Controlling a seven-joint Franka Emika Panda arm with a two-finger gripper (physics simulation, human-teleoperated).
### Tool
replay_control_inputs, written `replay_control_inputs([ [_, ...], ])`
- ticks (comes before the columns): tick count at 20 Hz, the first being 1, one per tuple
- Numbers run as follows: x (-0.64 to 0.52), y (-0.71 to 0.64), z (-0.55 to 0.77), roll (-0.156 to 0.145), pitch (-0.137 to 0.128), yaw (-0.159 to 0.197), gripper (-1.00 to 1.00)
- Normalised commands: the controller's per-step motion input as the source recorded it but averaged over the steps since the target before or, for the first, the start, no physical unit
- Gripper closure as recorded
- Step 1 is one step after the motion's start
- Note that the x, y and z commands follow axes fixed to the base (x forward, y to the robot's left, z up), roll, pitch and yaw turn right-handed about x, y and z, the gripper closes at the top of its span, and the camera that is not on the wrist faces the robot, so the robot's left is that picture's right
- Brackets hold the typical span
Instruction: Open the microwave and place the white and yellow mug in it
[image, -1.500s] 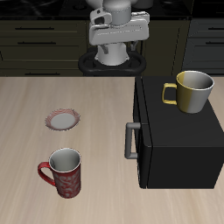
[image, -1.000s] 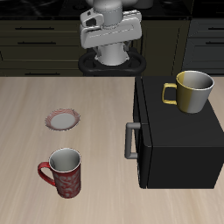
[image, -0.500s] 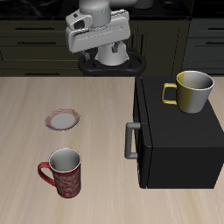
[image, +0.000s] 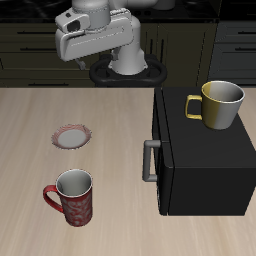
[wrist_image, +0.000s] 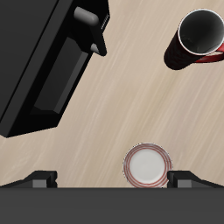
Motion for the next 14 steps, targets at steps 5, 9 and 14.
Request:
replay_control_inputs([
  [5, 0.2, -0.02, 0.07, 0.027, -0.023, 0.109, -1.0],
  [9, 0.28, 0.05, 0.01, 0.009, 0.005, 0.114, -1.0],
  [14, 0.26, 0.14, -0.01, 0.026, 0.0, 0.146, -1.0],
])
